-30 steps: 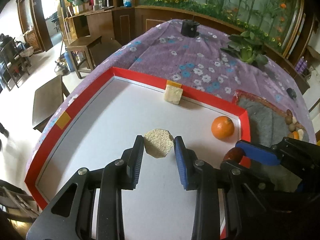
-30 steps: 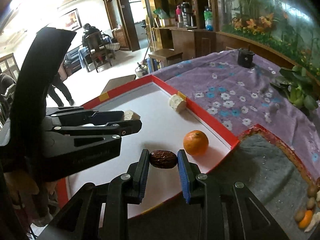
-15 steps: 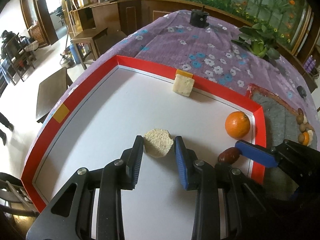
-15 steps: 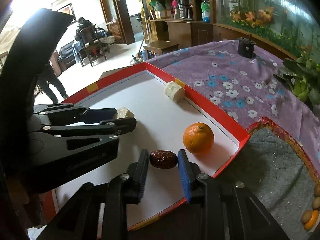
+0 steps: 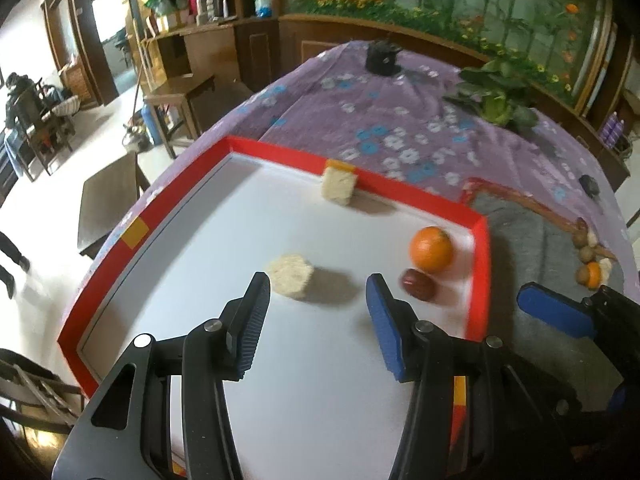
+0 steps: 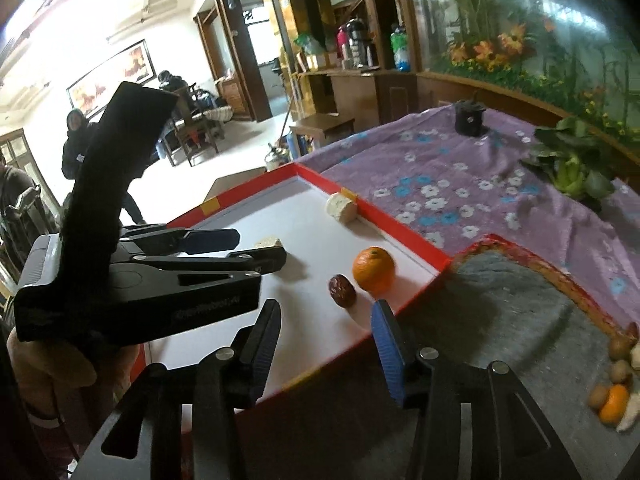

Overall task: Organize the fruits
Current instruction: 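Move both grippers back toward the fruit pile on the felt, then bring both grippers toward the remaining kiwis and blocks in the pile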

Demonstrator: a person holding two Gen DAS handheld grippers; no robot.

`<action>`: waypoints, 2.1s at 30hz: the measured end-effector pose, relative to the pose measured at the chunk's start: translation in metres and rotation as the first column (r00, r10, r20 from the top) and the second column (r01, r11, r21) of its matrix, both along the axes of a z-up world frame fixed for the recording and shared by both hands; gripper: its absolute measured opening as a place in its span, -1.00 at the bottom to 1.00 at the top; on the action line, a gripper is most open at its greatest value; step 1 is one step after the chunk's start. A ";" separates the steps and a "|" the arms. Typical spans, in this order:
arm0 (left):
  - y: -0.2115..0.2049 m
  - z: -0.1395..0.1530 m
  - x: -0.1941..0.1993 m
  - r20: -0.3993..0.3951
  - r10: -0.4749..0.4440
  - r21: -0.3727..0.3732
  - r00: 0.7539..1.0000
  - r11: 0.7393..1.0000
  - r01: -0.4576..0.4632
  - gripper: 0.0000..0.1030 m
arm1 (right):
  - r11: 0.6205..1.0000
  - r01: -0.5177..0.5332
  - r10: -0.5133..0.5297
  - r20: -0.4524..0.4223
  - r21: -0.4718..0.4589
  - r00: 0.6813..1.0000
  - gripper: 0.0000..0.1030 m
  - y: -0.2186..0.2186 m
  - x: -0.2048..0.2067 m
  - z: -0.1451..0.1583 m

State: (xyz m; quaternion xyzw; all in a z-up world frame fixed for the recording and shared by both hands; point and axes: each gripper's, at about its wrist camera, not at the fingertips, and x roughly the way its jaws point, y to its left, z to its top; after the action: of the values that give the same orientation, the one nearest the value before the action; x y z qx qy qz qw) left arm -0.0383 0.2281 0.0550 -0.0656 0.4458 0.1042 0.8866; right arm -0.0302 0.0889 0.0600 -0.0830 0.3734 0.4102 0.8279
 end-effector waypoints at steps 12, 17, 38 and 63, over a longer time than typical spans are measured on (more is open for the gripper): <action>-0.082 0.025 -0.003 0.065 -0.122 0.008 0.990 0.993 0.122 -0.03 | 0.990 0.137 -0.138 0.038 0.027 0.990 -0.10 -0.097 -0.015 0.018; -0.118 0.026 0.003 0.068 -0.193 -0.004 0.979 0.981 0.194 -0.03 | 0.972 0.231 -0.233 0.055 0.037 0.971 -0.02 -0.149 -0.022 0.019; -0.262 -0.023 0.060 -0.048 -0.499 -0.034 0.865 0.867 0.498 -0.04 | 0.881 0.464 -0.458 -0.075 0.091 0.886 -0.01 -0.308 -0.023 -0.015; -0.254 -0.030 0.087 -0.044 -0.668 -0.030 0.743 0.744 0.667 -0.11 | 0.984 0.164 -0.146 -0.224 0.065 0.964 -0.01 -0.245 0.042 -0.041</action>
State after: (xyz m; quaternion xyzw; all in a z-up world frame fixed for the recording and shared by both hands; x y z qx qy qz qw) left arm 0.0486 -0.0261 0.0254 0.0955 0.4631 -0.2208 0.8530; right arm 0.0116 -0.1564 0.0187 0.0264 0.4499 0.3657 0.8143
